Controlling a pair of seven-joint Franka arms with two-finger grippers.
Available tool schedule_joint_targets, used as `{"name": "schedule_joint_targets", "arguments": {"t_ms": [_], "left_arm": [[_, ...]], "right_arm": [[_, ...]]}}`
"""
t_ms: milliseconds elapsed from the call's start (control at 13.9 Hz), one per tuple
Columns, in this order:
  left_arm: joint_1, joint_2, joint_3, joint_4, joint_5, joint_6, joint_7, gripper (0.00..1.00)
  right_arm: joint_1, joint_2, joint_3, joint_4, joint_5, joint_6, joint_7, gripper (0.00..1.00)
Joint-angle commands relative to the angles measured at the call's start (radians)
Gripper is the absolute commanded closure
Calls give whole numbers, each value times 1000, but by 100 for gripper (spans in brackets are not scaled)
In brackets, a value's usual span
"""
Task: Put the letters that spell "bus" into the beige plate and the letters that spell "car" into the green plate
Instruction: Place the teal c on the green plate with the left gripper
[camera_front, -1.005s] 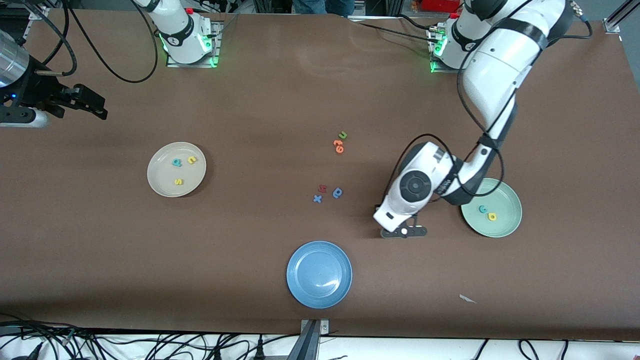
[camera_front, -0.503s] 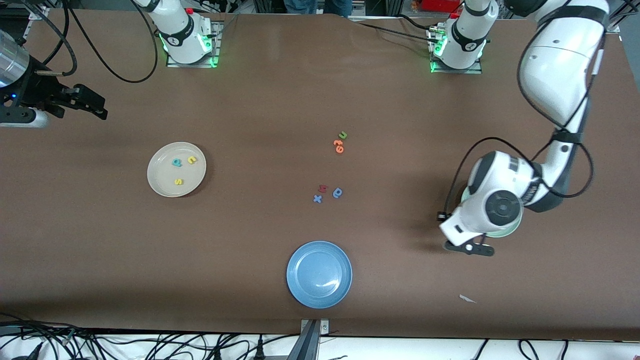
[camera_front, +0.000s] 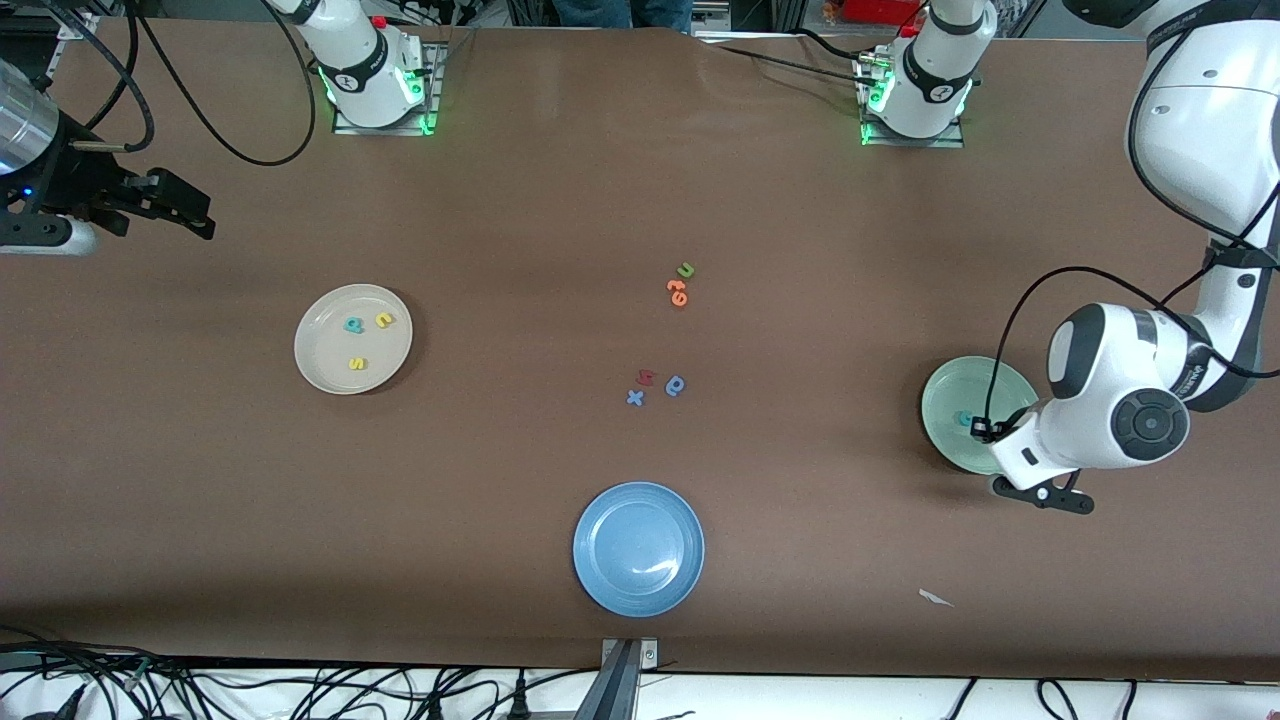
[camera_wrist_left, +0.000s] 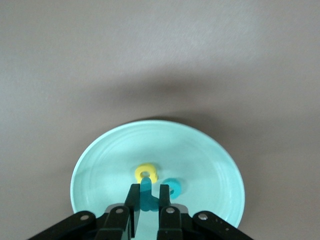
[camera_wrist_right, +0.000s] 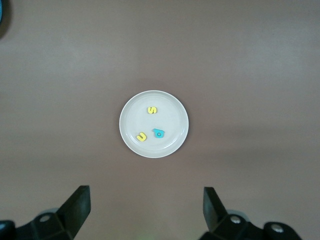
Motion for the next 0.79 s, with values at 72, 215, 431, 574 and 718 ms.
{"name": "schedule_joint_targets", "arguments": {"t_ms": [72, 215, 431, 574, 718], "left_arm": [[43, -78, -11, -153, 8, 100, 17, 42], [46, -80, -11, -145, 6, 102, 35, 0], [46, -100, -11, -138, 6, 98, 34, 0], [43, -112, -11, -130, 6, 98, 31, 0], [43, -129, -12, -124, 3, 87, 23, 0]], "right_arm": [[1, -24, 6, -19, -15, 8, 8, 0], [1, -24, 6, -19, -15, 8, 8, 0], [1, -24, 6, -19, -15, 7, 8, 0], [1, -24, 6, -19, -15, 7, 8, 0], [1, -24, 6, -19, -15, 7, 8, 0]]}}
